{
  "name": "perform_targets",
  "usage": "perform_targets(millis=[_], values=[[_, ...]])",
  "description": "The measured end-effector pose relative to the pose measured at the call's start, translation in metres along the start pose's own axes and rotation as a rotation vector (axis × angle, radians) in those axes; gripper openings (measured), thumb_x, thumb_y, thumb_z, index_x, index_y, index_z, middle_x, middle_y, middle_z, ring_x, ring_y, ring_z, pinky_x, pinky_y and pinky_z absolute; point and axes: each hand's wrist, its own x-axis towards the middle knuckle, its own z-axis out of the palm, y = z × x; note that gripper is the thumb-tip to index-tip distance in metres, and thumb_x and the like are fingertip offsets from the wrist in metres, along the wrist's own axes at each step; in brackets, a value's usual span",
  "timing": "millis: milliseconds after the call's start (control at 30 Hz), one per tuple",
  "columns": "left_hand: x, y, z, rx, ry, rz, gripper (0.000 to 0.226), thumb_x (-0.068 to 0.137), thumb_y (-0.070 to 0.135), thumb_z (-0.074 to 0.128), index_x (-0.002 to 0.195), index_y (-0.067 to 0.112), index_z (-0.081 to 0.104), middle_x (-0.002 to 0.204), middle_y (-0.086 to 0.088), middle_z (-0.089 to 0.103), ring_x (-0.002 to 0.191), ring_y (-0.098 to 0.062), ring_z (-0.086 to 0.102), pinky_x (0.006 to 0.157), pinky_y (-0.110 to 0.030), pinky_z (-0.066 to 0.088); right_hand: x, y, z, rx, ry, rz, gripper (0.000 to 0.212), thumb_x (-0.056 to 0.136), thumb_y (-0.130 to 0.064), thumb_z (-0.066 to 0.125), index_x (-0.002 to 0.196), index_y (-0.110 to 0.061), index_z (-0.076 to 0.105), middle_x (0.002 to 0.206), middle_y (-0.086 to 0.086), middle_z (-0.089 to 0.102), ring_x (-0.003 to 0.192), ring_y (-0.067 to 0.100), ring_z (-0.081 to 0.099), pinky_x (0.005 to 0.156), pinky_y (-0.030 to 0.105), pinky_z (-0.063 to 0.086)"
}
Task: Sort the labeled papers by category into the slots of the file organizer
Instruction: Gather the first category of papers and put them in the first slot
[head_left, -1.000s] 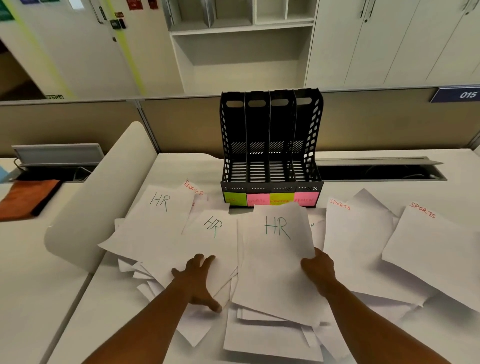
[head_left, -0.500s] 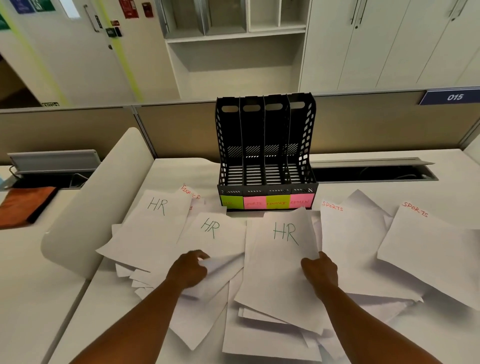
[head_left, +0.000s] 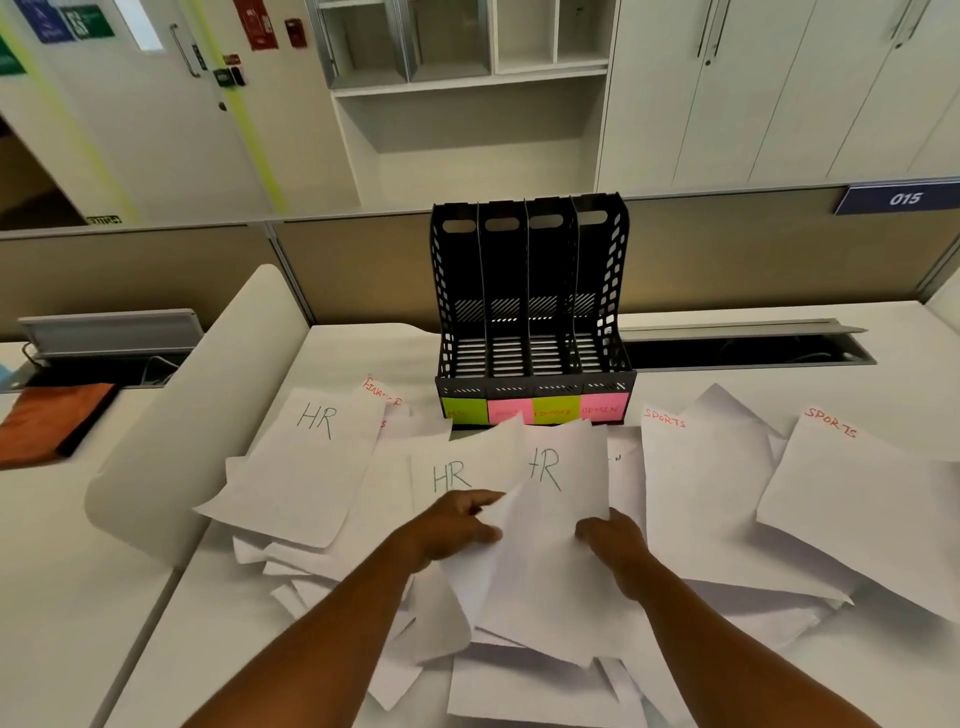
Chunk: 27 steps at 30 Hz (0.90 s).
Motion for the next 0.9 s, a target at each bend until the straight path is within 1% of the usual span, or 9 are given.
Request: perform_targets(millis=[67, 133, 233, 300, 400, 533, 667, 767, 900], values=[[0.006, -0.002, 0.017, 0.055, -0.039, 0.033, 0.057, 0.087, 0.011, 0.068, 0.139, 0.028, 0.05, 0.145, 0.001, 0.047, 0.132, -0.019, 0.042, 0.097, -0.029, 0.038, 0.001, -0.002, 0.004, 0.054, -0.028, 0.0, 0.032, 0.088, -0.022, 0.06, 0.119, -0.01, 0.057, 0.1, 0.005, 0.065, 0.092, 0.026, 0.062, 0.078, 0.037, 0.053], [0.011, -0.004, 0.03, 0.084, -0.075, 0.038, 0.058, 0.087, 0.013, 0.068, 0.139, 0.03, 0.049, 0.145, 0.002, 0.046, 0.134, -0.018, 0.039, 0.098, -0.028, 0.036, 0.002, -0.004, 0.006, 0.091, -0.074, -0.006, 0.037, 0.092, -0.043, 0.058, 0.117, -0.017, 0.053, 0.108, 0.001, 0.062, 0.101, 0.025, 0.059, 0.092, 0.042, 0.049], [0.015, -0.007, 0.04, 0.101, -0.151, 0.031, 0.047, 0.088, 0.021, 0.068, 0.132, 0.033, 0.056, 0.136, -0.001, 0.055, 0.122, -0.018, 0.049, 0.099, -0.03, 0.04, -0.001, -0.008, 0.009, 0.064, -0.126, -0.048, 0.036, 0.085, -0.056, 0.06, 0.108, -0.029, 0.049, 0.1, -0.008, 0.06, 0.093, 0.017, 0.058, 0.081, 0.036, 0.047], [0.017, -0.008, 0.038, 0.004, -0.174, -0.01, 0.037, 0.089, 0.029, 0.067, 0.125, 0.03, 0.062, 0.129, -0.003, 0.062, 0.116, -0.018, 0.056, 0.096, -0.032, 0.043, 0.001, -0.008, 0.011, 0.012, -0.124, -0.105, 0.035, 0.083, -0.04, 0.071, 0.11, -0.023, 0.057, 0.103, 0.0, 0.066, 0.089, 0.018, 0.061, 0.07, 0.032, 0.051], [0.019, -0.015, 0.02, -0.022, 0.008, -0.015, 0.03, 0.092, 0.03, 0.061, 0.12, 0.019, 0.066, 0.123, -0.005, 0.066, 0.108, -0.016, 0.062, 0.095, -0.034, 0.049, 0.005, -0.008, 0.012, -0.063, -0.066, -0.131, 0.034, 0.079, -0.011, 0.072, 0.112, -0.009, 0.063, 0.107, 0.012, 0.068, 0.093, 0.028, 0.063, 0.082, 0.041, 0.055], [0.015, -0.039, -0.029, 0.472, 0.377, -0.025, 0.025, 0.089, 0.029, 0.058, 0.114, 0.028, 0.064, 0.121, 0.001, 0.062, 0.111, -0.016, 0.058, 0.096, -0.031, 0.048, 0.009, -0.009, 0.013, -0.145, -0.067, -0.116, 0.038, 0.08, -0.01, 0.07, 0.116, -0.009, 0.061, 0.109, 0.011, 0.065, 0.099, 0.031, 0.061, 0.087, 0.04, 0.053], [0.007, -0.072, -0.072, 0.591, 0.623, -0.229, 0.042, 0.087, 0.036, 0.061, 0.126, 0.026, 0.051, 0.128, -0.005, 0.049, 0.121, -0.023, 0.049, 0.099, -0.038, 0.046, 0.013, -0.01, 0.019, -0.171, -0.06, -0.115, 0.037, 0.085, -0.011, 0.065, 0.121, -0.009, 0.059, 0.11, 0.011, 0.065, 0.1, 0.032, 0.06, 0.088, 0.04, 0.052], [0.005, -0.09, -0.087, 0.592, 0.71, -0.387, 0.06, 0.087, 0.041, 0.06, 0.138, 0.021, 0.037, 0.14, -0.009, 0.038, 0.134, -0.028, 0.035, 0.107, -0.045, 0.036, 0.016, -0.011, 0.025, -0.172, -0.082, -0.11, 0.037, 0.089, -0.011, 0.06, 0.126, -0.007, 0.054, 0.115, 0.013, 0.062, 0.104, 0.034, 0.058, 0.092, 0.042, 0.051], [0.007, -0.102, -0.096, 0.584, 0.713, -0.512, 0.075, 0.089, 0.046, 0.056, 0.147, 0.015, 0.02, 0.154, -0.013, 0.016, 0.146, -0.03, 0.014, 0.114, -0.051, 0.021, 0.019, -0.016, 0.032, -0.187, -0.088, -0.106, 0.035, 0.091, -0.008, 0.053, 0.126, -0.006, 0.054, 0.11, 0.011, 0.061, 0.102, 0.032, 0.057, 0.089, 0.04, 0.051]])
